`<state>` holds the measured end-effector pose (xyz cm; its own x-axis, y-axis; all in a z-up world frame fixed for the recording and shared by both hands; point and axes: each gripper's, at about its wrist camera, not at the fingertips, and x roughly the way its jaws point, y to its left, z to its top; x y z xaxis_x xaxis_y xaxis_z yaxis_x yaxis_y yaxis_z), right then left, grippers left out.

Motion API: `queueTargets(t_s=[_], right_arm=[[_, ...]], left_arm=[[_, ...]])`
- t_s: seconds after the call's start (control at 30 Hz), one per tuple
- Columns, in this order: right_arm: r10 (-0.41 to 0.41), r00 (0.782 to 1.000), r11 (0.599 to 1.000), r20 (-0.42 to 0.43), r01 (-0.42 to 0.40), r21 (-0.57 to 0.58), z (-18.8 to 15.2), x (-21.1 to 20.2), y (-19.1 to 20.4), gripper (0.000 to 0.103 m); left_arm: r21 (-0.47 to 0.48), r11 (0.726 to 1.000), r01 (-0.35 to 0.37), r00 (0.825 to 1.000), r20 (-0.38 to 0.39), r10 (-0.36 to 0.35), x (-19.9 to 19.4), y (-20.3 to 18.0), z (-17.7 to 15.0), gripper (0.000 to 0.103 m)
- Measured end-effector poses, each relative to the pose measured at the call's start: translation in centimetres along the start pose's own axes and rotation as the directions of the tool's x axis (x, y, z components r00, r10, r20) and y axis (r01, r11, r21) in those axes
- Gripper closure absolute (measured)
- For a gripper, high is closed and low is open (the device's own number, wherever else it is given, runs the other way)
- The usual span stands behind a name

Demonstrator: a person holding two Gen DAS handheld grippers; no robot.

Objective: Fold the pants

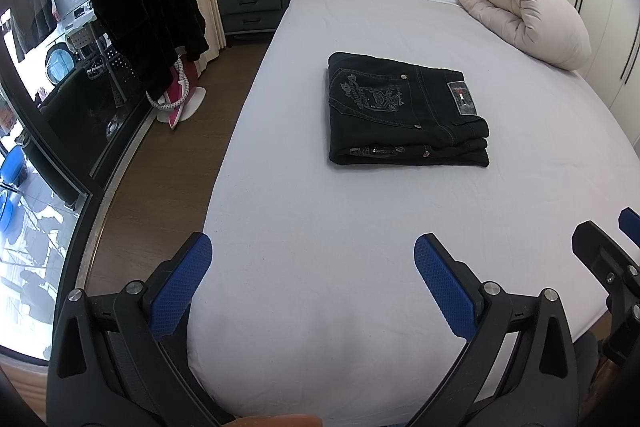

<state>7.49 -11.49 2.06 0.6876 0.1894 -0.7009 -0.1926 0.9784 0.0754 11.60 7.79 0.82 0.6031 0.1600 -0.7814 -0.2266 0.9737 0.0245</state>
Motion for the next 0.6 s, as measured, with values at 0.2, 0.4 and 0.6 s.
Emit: queueTargets(t_s=[0.2, 0.4, 0.6], right_arm=[[0.001, 1.0, 1.0, 0.0, -0.001, 0.0, 0.05, -0.01, -0.04, 0.0], [0.001, 1.0, 1.0, -0.001, -0.001, -0.001, 0.1, 0.04, -0.11, 0.0], [0.002, 1.0, 1.0, -0.002, -0.002, 0.0, 0.09, 0.04, -0.15, 0.0]], left_arm=[[-0.001, 1.0, 0.001, 1.0, -0.002, -0.001, 0.0, 0.0, -0.03, 0.0], [0.001, 1.0, 0.003, 1.0, -0.001, -0.003, 0.05, -0.07, 0.01, 0.0], [0.003, 1.0, 0.009, 1.0, -0.002, -0.009, 0.11, -0.12, 0.02, 0.0]])
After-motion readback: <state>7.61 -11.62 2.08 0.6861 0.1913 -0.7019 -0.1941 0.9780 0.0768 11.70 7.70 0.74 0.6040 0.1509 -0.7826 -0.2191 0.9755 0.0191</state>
